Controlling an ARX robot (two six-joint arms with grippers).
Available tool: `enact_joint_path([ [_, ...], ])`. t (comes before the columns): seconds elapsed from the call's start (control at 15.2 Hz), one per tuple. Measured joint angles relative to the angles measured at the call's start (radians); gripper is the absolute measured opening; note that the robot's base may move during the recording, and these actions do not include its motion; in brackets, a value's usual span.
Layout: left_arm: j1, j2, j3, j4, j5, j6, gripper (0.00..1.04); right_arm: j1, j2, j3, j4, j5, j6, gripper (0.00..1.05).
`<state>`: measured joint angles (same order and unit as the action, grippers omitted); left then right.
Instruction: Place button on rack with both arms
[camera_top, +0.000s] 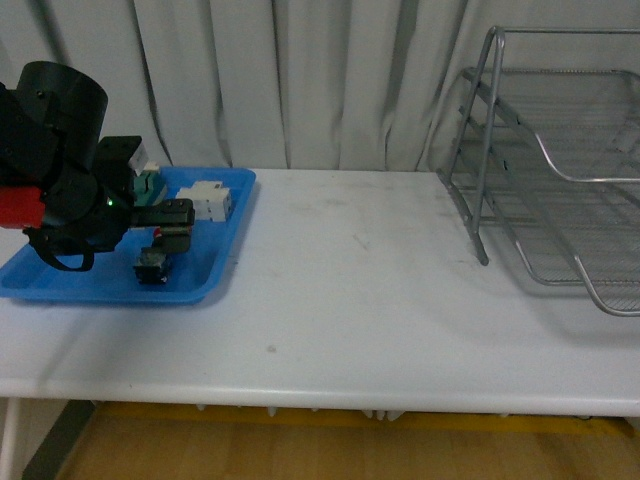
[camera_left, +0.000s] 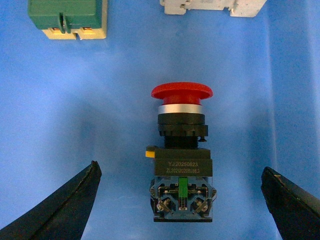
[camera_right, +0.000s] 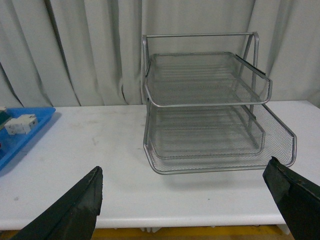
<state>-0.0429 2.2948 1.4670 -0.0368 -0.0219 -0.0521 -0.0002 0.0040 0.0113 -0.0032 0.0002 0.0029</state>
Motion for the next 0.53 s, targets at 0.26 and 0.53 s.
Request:
enact_joint_path([
  [0.26,0.009,0.053,0.063,-0.008,0.004,0.034,0.98,0.0,0.0,0.0,0.0,0.0,0.0,0.98],
  [0.53,0.009,0.101,0.096,-0.026,0.004,0.042,0.98,0.0,0.0,0.0,0.0,0.0,0.0,0.98],
])
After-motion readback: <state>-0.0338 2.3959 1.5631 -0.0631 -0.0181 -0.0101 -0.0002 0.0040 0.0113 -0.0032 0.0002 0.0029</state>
